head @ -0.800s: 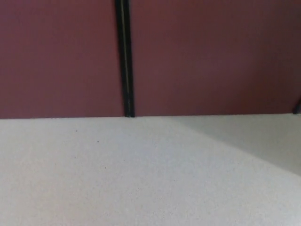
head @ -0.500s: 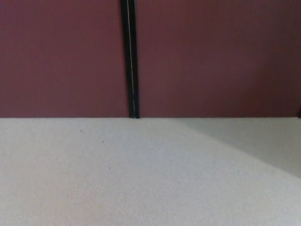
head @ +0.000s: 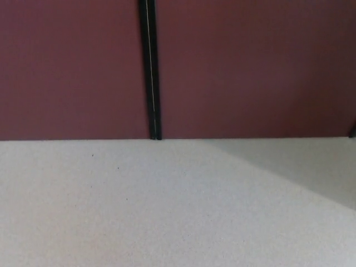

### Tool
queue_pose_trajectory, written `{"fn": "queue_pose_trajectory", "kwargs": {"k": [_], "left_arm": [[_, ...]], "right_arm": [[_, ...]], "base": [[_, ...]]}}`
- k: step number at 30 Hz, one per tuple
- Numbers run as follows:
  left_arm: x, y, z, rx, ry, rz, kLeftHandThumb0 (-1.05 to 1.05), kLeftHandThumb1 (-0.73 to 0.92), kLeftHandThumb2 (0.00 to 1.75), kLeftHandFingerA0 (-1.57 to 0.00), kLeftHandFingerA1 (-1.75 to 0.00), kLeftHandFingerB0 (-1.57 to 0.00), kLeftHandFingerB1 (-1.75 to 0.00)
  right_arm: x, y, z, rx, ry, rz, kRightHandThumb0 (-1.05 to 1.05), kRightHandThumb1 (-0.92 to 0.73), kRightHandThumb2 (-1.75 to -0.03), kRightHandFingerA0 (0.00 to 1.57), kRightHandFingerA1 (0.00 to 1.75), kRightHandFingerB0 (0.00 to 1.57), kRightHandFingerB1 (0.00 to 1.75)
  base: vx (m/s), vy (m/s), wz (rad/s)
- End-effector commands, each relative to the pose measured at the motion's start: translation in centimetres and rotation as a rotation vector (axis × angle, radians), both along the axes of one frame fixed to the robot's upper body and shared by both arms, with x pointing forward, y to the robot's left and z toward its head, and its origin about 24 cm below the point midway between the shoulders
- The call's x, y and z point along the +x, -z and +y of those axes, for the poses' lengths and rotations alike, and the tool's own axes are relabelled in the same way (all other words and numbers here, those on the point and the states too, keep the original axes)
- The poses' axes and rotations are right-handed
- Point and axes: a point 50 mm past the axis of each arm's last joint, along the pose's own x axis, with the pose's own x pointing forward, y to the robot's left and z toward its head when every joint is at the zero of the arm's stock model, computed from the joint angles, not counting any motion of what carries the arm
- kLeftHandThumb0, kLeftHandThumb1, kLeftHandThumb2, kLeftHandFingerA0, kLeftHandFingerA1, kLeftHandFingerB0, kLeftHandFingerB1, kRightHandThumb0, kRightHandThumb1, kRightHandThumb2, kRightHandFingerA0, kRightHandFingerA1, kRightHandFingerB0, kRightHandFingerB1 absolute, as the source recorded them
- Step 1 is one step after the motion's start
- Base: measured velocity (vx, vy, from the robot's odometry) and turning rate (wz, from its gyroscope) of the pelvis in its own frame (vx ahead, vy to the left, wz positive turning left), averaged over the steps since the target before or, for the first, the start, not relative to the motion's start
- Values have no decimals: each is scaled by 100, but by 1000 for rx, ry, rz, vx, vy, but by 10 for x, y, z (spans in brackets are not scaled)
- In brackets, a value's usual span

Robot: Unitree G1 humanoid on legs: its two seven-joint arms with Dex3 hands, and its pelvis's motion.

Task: The robot walks towards the door handle and put its right hand on it and twist the handle

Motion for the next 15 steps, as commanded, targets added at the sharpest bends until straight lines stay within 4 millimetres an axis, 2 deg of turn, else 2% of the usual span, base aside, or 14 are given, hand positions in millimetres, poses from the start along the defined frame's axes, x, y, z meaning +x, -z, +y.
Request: {"fn": "queue_pose_trajectory", "kwargs": {"k": [1,2,3,10,15], "left_arm": [[-5,-1,2,4,19,11,-30,62,59,-64,-49,-45,-39],[-4,0,2,8,23,22,-30,62,59,-66,-50,-45,-39],[-4,0,2,10,23,23,-30,62,59,-66,-50,-45,-39],[-5,0,3,11,16,19,-30,62,59,-65,-49,-45,-39],[-2,-1,2,12,18,10,-30,62,59,-62,-48,-45,-39]], "right_arm": [[-4,1,3,-5,1,-1,-35,-55,-74,68,55,50,49],[-5,1,3,0,9,5,-36,-53,-74,68,55,50,49],[-5,1,3,0,6,5,-36,-53,-74,69,56,50,49],[-5,2,4,-6,-12,17,-38,-53,-74,69,56,50,49],[-3,2,4,-3,-14,16,-37,-54,-74,69,56,49,48]], "base": [[0,0,0],[0,0,0],[242,-10,-110],[57,-78,13],[57,190,-4]]}}
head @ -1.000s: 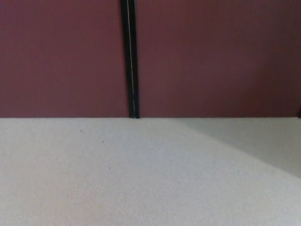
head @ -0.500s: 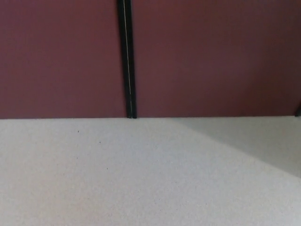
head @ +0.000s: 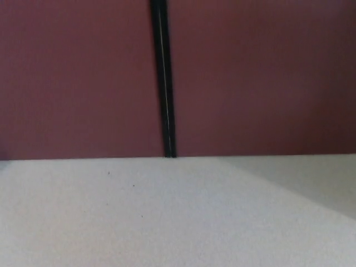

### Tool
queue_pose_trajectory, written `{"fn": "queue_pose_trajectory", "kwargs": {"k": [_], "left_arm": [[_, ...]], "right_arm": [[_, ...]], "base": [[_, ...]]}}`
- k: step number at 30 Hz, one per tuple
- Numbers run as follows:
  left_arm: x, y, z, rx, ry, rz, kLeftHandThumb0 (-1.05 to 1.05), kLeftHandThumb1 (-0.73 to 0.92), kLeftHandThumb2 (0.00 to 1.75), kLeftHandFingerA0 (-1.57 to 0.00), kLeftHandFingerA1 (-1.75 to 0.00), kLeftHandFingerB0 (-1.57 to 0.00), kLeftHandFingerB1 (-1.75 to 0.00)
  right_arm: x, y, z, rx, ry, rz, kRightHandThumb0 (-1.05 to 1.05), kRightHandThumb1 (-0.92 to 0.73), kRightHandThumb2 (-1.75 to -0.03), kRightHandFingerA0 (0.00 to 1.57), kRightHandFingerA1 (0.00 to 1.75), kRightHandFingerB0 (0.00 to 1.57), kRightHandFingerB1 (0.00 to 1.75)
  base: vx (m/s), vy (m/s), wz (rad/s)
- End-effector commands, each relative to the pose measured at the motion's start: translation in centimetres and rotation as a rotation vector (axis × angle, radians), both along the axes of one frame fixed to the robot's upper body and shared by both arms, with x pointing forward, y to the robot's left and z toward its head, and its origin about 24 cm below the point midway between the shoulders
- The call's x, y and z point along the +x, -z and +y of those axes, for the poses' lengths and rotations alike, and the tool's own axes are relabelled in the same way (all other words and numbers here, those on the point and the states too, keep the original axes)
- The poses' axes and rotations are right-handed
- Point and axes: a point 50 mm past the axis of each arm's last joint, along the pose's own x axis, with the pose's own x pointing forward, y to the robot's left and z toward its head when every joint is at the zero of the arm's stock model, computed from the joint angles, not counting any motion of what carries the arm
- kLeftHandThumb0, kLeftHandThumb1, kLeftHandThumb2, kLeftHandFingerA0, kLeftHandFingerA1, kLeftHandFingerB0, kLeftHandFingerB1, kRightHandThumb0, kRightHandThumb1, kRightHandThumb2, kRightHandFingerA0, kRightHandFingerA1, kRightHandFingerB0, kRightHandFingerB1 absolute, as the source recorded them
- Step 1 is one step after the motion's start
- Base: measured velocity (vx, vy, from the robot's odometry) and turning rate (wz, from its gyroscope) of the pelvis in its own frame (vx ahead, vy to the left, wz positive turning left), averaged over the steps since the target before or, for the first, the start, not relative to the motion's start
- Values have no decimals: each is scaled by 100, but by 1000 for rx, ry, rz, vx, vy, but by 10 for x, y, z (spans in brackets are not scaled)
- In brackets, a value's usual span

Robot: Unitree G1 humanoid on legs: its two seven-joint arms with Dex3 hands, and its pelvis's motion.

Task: The robot walks towards the door handle and put its right hand on it and twist the handle

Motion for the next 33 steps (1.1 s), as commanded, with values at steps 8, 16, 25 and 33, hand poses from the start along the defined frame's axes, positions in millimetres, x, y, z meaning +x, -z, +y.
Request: {"fn": "queue_pose_trajectory", "kwargs": {"k": [8,16,25,33], "left_arm": [[4,-3,4,22,8,-6,-29,62,59,-65,-49,-44,-38],[5,-3,4,23,13,-9,-27,62,59,-62,-49,-43,-38],[11,-4,4,9,-1,-43,-25,63,59,-60,-47,-39,-37],[11,-4,4,10,5,-37,-24,63,59,-57,-45,-39,-36]], "right_arm": [[1,1,3,-18,16,-10,-36,-53,-74,71,56,51,49],[3,1,3,-51,40,-13,-36,-51,-73,74,57,52,49],[9,-3,2,-170,28,-79,-26,-59,-58,84,53,54,40],[10,-3,2,-167,26,-72,-27,-59,-58,80,48,57,40]], "base": [[156,176,-7],[201,11,9],[296,81,-2],[288,69,-4]]}}
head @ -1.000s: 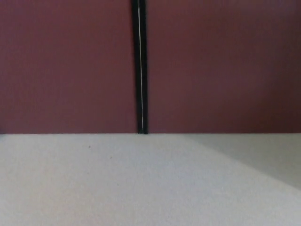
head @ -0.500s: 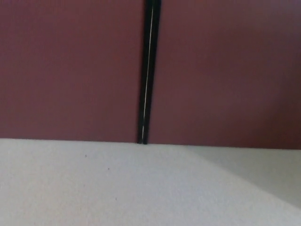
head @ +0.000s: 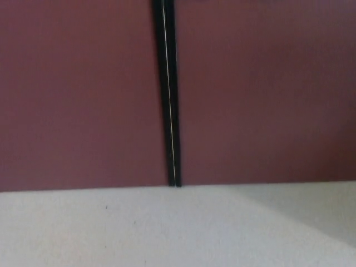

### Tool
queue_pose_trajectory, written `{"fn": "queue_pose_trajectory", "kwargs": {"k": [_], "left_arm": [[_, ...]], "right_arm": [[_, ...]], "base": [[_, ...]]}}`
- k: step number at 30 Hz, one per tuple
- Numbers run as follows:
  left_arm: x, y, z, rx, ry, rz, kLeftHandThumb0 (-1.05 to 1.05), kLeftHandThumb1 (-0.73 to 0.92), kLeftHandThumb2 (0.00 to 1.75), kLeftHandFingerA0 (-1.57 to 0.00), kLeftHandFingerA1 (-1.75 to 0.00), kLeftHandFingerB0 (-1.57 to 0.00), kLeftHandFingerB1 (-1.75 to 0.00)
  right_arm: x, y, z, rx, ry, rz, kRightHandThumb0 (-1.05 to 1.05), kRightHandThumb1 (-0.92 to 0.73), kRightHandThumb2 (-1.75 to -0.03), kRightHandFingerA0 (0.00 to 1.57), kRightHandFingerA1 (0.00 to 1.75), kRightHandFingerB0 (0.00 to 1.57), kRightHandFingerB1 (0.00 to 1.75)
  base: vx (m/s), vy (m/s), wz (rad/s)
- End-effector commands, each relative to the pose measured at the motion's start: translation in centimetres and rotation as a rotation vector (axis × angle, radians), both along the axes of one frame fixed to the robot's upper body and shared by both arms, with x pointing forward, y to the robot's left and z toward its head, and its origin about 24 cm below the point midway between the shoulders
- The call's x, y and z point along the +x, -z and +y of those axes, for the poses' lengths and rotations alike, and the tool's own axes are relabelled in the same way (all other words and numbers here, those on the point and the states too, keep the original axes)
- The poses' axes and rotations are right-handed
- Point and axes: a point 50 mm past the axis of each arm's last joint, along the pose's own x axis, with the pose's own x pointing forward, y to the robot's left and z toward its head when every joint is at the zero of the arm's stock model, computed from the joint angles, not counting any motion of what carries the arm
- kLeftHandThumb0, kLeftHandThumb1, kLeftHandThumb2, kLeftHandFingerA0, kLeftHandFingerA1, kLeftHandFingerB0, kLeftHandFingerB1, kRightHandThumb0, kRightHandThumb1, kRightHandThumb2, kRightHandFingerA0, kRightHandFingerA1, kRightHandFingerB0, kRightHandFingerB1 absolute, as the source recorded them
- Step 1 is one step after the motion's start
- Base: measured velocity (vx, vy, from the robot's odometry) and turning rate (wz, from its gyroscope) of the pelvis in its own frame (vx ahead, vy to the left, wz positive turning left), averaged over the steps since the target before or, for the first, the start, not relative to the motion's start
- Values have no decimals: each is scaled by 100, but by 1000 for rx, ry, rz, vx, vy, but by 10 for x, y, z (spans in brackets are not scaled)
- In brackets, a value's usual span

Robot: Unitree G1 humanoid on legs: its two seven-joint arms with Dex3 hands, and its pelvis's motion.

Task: The robot walks towards the door handle and put its right hand on it and twist the handle

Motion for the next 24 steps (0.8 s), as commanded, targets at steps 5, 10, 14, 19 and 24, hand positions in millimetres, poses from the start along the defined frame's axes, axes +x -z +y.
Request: {"fn": "queue_pose_trajectory", "kwargs": {"k": [5,10,14,19,24], "left_arm": [[0,-1,2,14,28,12,-24,63,59,-59,-46,-39,-36],[-1,-1,3,11,19,8,-24,63,59,-60,-46,-39,-36],[-2,-1,2,9,5,8,-24,63,59,-61,-47,-40,-37],[-2,-1,3,2,5,5,-24,63,59,-63,-50,-40,-37],[-4,-1,4,12,21,19,-25,63,59,-63,-50,-41,-37]], "right_arm": [[0,1,4,-4,-6,-10,-27,-61,-58,79,48,56,40],[-1,1,4,1,-6,-5,-26,-62,-58,80,48,54,39],[-3,2,5,23,15,2,-26,-62,-59,82,52,53,40],[-2,2,5,28,30,-7,-25,-61,-59,85,57,51,39],[-1,3,7,39,21,5,-24,-62,-59,84,53,56,41]], "base": [[383,-24,-9],[316,59,9],[325,-43,11],[362,91,1],[266,85,-6]]}}
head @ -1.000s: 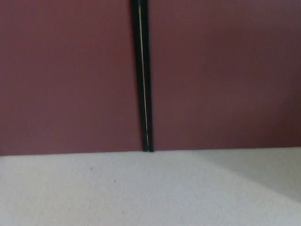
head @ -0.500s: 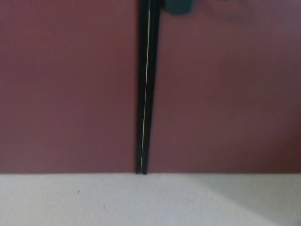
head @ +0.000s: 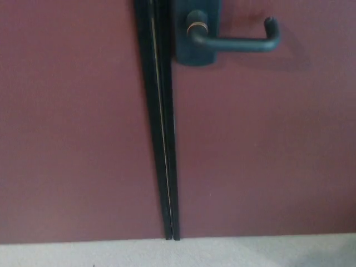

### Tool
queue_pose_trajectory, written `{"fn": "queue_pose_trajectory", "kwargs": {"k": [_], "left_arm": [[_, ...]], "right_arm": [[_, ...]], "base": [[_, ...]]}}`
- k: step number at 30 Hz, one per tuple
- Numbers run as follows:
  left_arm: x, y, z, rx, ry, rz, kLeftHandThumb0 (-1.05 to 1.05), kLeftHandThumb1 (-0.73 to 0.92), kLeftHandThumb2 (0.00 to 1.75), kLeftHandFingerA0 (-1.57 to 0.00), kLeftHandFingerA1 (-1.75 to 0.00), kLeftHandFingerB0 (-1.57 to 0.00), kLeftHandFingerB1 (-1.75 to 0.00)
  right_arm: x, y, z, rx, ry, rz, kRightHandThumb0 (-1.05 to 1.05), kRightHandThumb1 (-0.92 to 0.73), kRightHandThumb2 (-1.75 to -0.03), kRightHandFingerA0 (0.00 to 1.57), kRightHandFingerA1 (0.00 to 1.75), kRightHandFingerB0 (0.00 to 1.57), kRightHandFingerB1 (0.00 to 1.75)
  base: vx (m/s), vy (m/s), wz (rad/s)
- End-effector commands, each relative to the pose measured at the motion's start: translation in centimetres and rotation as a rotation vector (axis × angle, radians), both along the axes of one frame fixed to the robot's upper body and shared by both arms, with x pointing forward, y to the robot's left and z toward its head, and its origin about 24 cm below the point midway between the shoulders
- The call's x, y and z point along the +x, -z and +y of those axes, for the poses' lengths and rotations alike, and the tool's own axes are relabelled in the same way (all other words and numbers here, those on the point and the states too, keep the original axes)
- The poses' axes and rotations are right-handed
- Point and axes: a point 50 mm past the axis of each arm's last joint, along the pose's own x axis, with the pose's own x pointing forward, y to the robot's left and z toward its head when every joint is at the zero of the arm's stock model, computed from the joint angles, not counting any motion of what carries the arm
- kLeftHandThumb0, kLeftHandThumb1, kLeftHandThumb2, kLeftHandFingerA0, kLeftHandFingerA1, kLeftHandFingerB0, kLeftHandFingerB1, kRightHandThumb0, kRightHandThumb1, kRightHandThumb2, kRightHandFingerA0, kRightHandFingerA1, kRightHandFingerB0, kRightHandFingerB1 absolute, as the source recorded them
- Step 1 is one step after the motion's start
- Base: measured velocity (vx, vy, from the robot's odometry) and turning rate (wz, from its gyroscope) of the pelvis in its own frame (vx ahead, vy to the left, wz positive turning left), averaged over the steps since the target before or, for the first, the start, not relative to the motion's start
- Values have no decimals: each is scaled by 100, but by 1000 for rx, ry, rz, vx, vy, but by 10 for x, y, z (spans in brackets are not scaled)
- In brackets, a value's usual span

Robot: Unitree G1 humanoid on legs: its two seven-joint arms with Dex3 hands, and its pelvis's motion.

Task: The robot walks towards the door handle and put its right hand on it and twist the handle

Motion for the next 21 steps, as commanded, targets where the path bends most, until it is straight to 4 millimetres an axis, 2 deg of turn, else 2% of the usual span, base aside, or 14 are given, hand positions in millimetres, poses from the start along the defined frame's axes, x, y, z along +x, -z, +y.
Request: {"fn": "queue_pose_trajectory", "kwargs": {"k": [1,4,7,13,14,21], "left_arm": [[-7,0,4,10,6,28,-25,63,59,-63,-50,-41,-37],[-7,0,4,10,6,28,-25,63,59,-63,-50,-41,-37],[-7,-1,4,22,29,35,-26,63,59,-61,-46,-42,-38],[-5,-1,4,25,29,32,-27,62,59,-60,-46,-45,-38],[-5,-1,5,27,32,35,-27,62,59,-61,-46,-45,-38],[-6,-2,5,31,44,34,-27,61,58,-60,-46,-47,-39]], "right_arm": [[-6,2,3,26,5,27,-24,-62,-59,84,53,56,41],[-6,2,3,27,5,27,-24,-62,-59,84,53,56,41],[-4,2,3,11,-50,54,-28,-62,-58,74,46,58,40],[1,2,4,9,-43,45,-28,-62,-58,74,46,57,40],[1,3,5,19,-38,40,-36,-53,-74,71,57,52,50],[5,3,7,19,-72,42,-38,-53,-75,70,57,51,50]], "base": [[243,124,-15],[194,177,-13],[308,288,6],[190,229,-8],[87,86,-3],[78,7,1]]}}
